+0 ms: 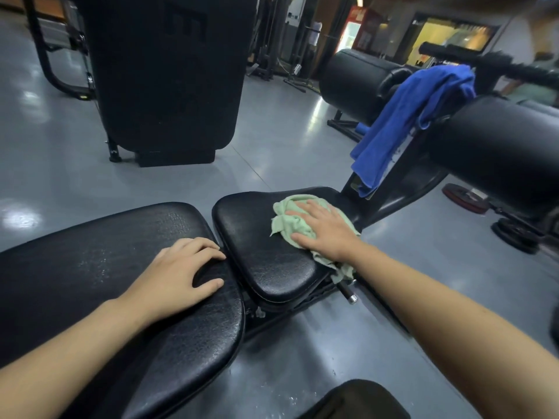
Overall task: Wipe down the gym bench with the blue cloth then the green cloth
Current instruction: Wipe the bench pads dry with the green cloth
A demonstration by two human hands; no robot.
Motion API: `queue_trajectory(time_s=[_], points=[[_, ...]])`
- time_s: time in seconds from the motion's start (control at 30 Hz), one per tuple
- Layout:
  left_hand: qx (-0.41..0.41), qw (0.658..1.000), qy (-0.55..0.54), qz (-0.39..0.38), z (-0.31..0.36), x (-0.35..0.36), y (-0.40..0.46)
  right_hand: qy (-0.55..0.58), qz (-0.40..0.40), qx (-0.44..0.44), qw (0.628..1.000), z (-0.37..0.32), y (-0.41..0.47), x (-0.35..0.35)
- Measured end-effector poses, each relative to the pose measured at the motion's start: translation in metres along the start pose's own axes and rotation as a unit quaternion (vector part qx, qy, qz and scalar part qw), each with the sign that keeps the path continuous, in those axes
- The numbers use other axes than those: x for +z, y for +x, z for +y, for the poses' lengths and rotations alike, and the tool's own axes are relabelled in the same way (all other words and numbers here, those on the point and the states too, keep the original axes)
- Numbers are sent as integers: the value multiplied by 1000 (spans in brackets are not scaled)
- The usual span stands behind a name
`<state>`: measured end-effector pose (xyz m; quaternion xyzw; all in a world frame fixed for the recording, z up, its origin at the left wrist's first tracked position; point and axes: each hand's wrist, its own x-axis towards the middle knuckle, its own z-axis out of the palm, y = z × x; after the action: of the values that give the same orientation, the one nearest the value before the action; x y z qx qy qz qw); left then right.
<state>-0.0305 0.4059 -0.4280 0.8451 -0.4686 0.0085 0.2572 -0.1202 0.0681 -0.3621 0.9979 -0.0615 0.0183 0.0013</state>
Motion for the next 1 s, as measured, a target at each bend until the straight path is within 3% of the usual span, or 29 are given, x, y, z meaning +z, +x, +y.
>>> queue_trajectory(time_s=[0.2,0.43,1.0], points=[[6,1000,5,4,-3,0,1,4,20,53,998,25,12,-6],[8,1000,12,0,-2,-2,3,4,29,101,994,9,5,7],[-11,998,46,-52,6,-12,-24,22,8,-10,1000,-88,-52,27]])
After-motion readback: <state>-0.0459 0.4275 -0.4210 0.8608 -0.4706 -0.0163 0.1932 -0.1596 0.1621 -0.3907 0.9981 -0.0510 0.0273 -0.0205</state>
